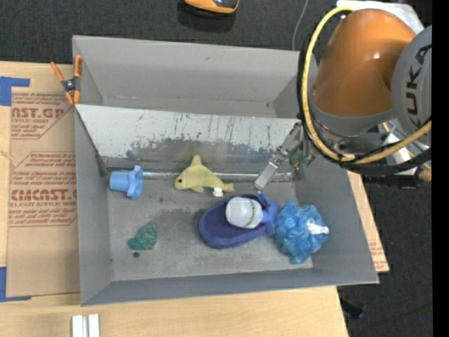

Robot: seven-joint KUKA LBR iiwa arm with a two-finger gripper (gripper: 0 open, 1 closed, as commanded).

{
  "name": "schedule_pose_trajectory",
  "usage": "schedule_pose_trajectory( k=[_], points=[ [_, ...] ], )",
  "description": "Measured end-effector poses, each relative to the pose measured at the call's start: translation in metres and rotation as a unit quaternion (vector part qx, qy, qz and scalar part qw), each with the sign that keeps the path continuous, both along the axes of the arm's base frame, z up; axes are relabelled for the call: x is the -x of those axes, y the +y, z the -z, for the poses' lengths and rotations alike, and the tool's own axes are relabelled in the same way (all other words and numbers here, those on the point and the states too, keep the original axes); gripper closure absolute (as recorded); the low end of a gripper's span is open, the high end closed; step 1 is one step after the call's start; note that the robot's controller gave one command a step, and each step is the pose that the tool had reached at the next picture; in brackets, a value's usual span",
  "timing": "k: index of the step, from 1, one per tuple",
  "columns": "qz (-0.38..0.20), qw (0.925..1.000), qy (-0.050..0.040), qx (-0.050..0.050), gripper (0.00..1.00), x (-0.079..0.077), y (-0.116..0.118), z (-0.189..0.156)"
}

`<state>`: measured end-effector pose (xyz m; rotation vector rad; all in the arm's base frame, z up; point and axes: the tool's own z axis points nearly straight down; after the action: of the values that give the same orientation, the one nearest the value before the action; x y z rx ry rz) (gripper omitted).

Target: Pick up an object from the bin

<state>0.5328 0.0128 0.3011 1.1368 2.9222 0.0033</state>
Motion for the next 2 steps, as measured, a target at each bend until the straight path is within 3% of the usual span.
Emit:
schedule_pose_trajectory(
  k=[1,2],
  points=[
    [-0.066,0.9978,-0.0012,0.002,0.0,-0.032,-0.037,-0.017],
    [-0.193,0.9812,-0.0016,0.002,0.0,0.007,-0.032,0.027]
  ],
)
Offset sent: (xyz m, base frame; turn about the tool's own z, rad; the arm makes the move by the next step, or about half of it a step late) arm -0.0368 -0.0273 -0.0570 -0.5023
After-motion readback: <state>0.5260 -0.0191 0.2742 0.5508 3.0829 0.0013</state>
